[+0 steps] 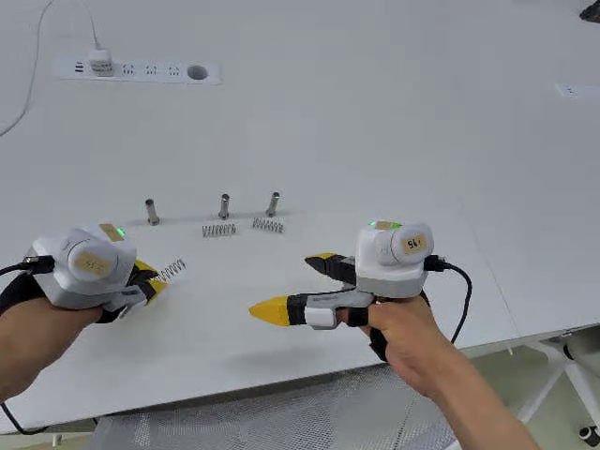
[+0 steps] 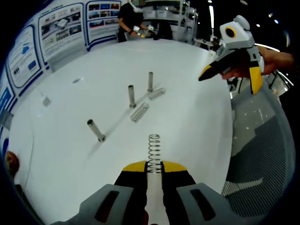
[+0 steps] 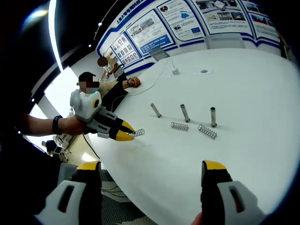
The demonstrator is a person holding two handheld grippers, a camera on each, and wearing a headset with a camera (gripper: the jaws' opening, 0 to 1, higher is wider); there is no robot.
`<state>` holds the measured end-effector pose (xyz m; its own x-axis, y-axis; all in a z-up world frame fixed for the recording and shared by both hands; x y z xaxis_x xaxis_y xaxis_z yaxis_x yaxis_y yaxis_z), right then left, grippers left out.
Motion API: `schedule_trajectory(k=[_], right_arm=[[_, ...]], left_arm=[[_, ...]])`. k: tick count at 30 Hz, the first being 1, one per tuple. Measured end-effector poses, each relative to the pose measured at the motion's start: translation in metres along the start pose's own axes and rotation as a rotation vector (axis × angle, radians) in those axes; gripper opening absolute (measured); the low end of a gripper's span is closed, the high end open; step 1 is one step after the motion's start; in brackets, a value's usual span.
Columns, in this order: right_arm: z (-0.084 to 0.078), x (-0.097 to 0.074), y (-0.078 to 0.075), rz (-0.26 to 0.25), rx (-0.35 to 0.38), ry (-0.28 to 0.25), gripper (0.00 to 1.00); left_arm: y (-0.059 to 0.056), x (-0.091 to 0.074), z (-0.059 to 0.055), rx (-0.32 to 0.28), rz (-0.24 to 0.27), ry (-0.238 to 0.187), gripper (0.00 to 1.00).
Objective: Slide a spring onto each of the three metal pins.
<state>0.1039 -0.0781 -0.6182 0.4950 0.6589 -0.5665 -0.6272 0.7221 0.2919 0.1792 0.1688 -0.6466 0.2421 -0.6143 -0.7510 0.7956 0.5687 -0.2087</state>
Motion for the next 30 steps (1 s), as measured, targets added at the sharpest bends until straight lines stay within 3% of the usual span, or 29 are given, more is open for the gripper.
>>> schedule_trajectory(k=[7, 19, 21, 30], right_arm=[[0.002, 0.006, 0.003, 0.023, -0.009, 0.005, 0.88], [0.006, 0.011, 0.005, 0.052, -0.004, 0.003, 0.87], [0.008, 0.012, 0.004, 0.053, -0.004, -0.004, 0.86], [0.014, 0.015, 0.007, 0.074, -0.013, -0.018, 0.82]], left_arm=[[-0.005, -0.011, 0.005, -0.029, -0.02, -0.05, 0.1], [-0.021, -0.023, 0.012, 0.029, -0.051, -0.069, 0.1], [-0.02, -0.02, 0.012, 0.031, -0.056, -0.074, 0.1], [-0.034, -0.022, 0.021, 0.056, -0.08, -0.1, 0.1]])
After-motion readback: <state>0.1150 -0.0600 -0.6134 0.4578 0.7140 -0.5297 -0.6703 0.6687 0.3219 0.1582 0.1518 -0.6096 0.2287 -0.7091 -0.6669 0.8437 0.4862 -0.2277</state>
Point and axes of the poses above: the centre of the closed fingertips' face, and the gripper's own axes: x roughly forward along the fingers, y roughly to its left, z roughly out of its top, the point moved 9 cm from there along -x, roughly backward along the fingers, and after that the axes turned 13 degrees about -x, right-handed, at the moved point
